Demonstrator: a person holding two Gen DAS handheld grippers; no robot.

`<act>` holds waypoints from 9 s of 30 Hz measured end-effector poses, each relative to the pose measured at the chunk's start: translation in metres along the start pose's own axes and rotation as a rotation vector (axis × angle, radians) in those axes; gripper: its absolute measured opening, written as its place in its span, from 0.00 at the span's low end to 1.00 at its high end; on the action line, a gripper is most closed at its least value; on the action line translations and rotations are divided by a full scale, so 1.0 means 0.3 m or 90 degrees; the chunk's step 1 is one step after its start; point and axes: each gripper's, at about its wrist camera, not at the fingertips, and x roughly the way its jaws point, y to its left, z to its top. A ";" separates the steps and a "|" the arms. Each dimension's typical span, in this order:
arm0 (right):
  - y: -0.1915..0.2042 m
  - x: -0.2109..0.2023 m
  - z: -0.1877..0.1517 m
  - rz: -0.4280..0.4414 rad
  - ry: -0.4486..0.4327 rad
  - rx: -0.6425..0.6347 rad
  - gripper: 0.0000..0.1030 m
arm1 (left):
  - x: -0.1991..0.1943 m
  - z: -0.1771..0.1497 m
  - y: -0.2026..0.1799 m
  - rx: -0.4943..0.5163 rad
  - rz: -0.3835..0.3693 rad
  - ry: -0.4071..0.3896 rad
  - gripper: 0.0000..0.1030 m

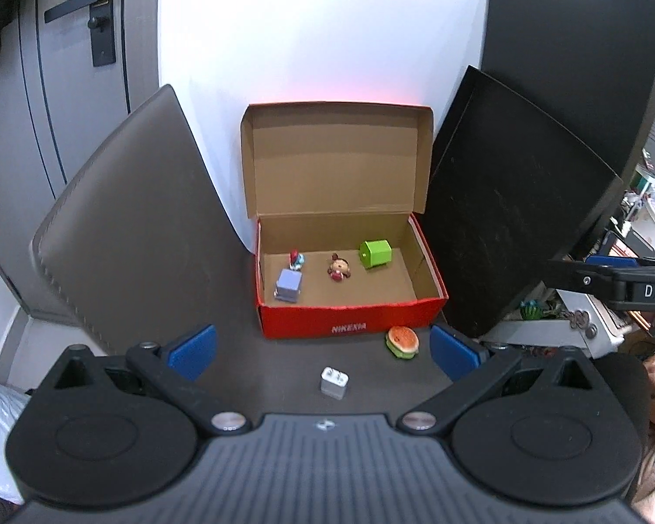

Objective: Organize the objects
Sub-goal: 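Raise both open tools up and back away from the shoebox, then move the left tool toward the white block while the right tool approaches the burger, then close the left gripper on the white block while the right gripper closes on the burger, then lift the white block with the left tool while the right tool lifts the burger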

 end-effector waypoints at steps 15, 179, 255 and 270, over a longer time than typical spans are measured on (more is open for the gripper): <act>-0.031 -0.036 -0.099 -0.015 0.054 0.012 1.00 | -0.012 -0.112 0.078 -0.068 0.030 0.020 1.00; -0.195 1.113 -0.430 -0.097 0.192 -0.079 0.39 | 1.102 -0.263 0.074 -0.107 0.060 0.298 0.20; -0.111 0.466 -0.083 -0.007 0.123 0.011 0.39 | 0.560 0.069 0.042 -0.001 -0.014 0.078 0.20; -0.130 0.483 -0.084 -0.014 0.124 0.010 0.39 | 0.585 0.081 0.049 -0.013 -0.013 0.080 0.20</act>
